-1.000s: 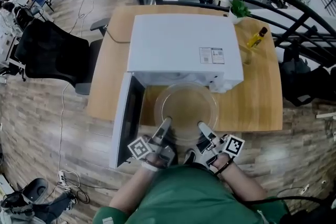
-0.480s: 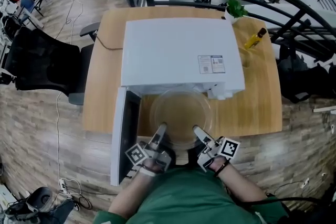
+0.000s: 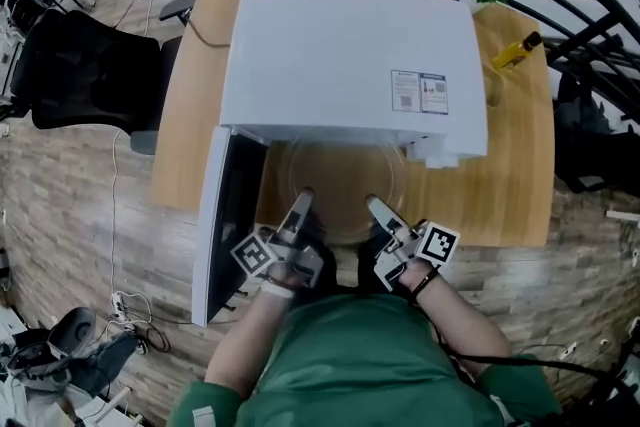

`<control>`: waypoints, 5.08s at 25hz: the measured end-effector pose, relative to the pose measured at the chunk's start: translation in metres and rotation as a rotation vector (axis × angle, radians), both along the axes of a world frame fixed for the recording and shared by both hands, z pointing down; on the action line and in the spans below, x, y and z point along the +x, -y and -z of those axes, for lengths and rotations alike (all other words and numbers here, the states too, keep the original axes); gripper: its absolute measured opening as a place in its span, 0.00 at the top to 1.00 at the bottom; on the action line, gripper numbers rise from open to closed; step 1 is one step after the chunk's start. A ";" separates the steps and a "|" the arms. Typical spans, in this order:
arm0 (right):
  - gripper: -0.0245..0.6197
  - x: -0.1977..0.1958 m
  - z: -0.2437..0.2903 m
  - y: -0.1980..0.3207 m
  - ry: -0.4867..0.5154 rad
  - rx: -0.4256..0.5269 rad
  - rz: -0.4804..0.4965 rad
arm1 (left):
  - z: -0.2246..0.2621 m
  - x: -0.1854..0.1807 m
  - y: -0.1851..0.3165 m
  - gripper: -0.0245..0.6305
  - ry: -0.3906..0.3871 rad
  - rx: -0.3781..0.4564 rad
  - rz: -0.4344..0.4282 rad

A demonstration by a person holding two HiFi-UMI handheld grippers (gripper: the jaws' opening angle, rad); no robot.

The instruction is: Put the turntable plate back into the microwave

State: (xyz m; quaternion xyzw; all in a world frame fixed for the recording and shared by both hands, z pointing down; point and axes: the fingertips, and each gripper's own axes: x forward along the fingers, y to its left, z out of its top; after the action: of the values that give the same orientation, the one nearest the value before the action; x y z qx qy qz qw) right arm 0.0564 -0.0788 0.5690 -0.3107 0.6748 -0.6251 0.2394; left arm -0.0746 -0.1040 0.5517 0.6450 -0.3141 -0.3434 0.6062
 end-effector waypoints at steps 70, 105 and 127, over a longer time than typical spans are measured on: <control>0.90 -0.058 -0.074 0.061 -0.013 -0.174 0.010 | -0.077 -0.002 0.060 0.80 0.084 -0.200 0.093; 0.92 -0.008 -0.071 0.092 -0.001 -0.226 -0.180 | -0.072 -0.005 0.068 0.79 0.139 -0.198 0.046; 0.93 -0.009 -0.067 0.107 -0.139 -0.222 -0.174 | -0.073 0.003 0.093 0.94 0.177 -0.201 0.045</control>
State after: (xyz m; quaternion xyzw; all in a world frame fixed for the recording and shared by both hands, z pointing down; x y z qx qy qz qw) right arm 0.0471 -0.1859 0.6365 -0.4350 0.5871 -0.6498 0.2094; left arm -0.0715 -0.1973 0.6244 0.6014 -0.4138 -0.2655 0.6298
